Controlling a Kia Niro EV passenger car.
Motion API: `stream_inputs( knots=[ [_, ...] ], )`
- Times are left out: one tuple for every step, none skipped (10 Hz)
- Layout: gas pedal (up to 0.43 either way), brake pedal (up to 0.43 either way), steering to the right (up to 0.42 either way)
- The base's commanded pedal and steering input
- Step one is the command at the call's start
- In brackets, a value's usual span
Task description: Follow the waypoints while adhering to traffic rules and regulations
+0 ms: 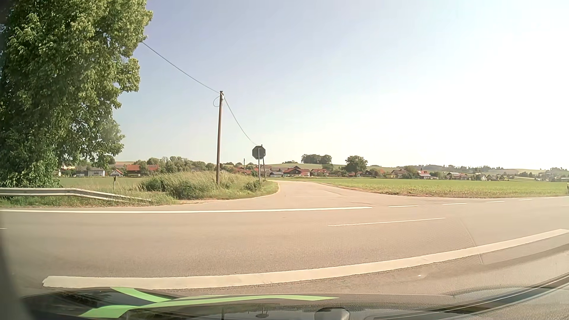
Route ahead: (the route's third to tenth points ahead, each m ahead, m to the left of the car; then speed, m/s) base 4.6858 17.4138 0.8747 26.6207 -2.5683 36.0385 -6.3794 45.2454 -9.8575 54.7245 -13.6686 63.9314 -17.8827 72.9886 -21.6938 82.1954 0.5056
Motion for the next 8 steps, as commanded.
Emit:
stream_inputs(
  knots=[
    [0.000, 0.104, -0.027],
    [0.000, 0.104, -0.027],
    [0.000, 0.122, -0.027],
    [0.000, 0.165, -0.028],
    [0.000, 0.171, -0.039],
    [0.000, 0.159, -0.068],
    [0.000, 0.146, -0.115],
    [0.000, 0.140, -0.175]
  ],
)
